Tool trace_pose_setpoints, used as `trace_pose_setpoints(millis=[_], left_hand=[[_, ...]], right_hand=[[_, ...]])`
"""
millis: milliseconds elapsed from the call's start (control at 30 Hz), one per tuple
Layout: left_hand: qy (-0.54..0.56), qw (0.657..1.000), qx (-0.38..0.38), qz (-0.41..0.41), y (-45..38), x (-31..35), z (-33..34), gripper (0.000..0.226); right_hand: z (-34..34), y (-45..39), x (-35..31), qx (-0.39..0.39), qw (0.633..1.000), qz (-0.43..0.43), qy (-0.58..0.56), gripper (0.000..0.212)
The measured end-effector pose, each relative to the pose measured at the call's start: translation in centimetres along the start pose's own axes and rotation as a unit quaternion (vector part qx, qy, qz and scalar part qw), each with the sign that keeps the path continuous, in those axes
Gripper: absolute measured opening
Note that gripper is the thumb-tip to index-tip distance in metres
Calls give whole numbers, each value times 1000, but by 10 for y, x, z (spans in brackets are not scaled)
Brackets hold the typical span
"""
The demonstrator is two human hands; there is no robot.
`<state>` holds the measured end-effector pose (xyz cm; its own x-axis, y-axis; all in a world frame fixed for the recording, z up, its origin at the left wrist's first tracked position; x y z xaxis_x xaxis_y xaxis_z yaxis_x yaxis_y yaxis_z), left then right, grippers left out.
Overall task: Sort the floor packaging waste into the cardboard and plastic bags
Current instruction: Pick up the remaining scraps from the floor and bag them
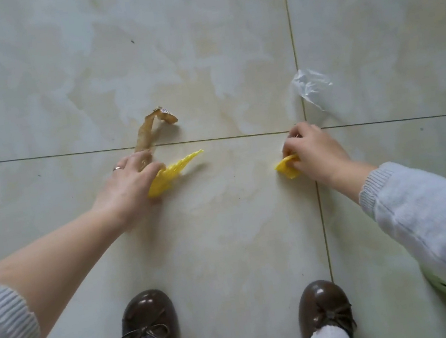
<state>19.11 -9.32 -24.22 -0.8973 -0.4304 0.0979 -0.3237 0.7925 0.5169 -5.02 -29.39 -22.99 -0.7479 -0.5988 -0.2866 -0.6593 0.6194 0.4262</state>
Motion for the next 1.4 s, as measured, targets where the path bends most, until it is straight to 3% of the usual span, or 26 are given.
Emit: trace_pose_setpoints(millis=[133, 267, 367, 433, 533, 633, 700, 900, 1000, 1133, 1200, 1267, 1400], left_hand=[[39, 997, 57, 25, -1, 3, -11, 34], [117, 990, 78, 29, -10, 8, -25, 30], [191, 978, 77, 20, -24, 18, -42, 56], [209, 977, 39, 31, -37, 29, -49, 83], [103, 992, -40, 63, -54, 45, -43, 106], [1, 991, -82, 108, -64, 62, -35, 107], [-33, 989, -81, 119, -68, 68, -35, 98], [-51, 990, 0, 135, -75, 83, -52, 53], [-14, 993, 37, 108, -78, 85, -61, 32], [-85, 992, 22, 86, -77, 94, -60, 22], [-68, 995, 3, 75, -68, 98, -55, 25], [-13, 998, -9, 57, -55, 102, -54, 29], [164, 985, -1, 51, -16, 123, -75, 28]], right_hand=[[3, -6, 1, -5, 998, -16, -58, 22], [-38, -11, 11, 128, 963, 44, -234, 49], [-71, -20, 24, 185, 925, 88, -320, 75], [-77, -33, 36, 151, 934, 114, -304, 89], [-66, -52, 51, 54, 961, 145, -231, 98], [-50, -64, 53, -7, 977, 135, -165, 92], [-44, -66, 54, 0, 979, 137, -150, 81], [-42, -60, 47, 53, 987, 114, -102, 39], [-40, -51, 42, 70, 980, 127, -136, 41], [-42, -31, 34, 97, 938, 183, -278, 75], [-35, -19, 33, 95, 902, 207, -367, 57], [-30, 0, 30, 97, 858, 216, -457, 15], [-25, 54, 28, 103, 750, 251, -603, 11]])
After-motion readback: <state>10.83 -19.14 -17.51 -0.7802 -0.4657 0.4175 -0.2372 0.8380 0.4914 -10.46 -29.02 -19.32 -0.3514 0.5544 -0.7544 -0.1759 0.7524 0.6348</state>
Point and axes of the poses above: each hand's wrist, its own y-axis away from the middle knuckle, its own z-axis out of the palm, x = y × z, the point moved 10 cm from there along -y, towards the middle knuckle, and after that the axes turned 5 degrees about -y, right-handed, at the moved point
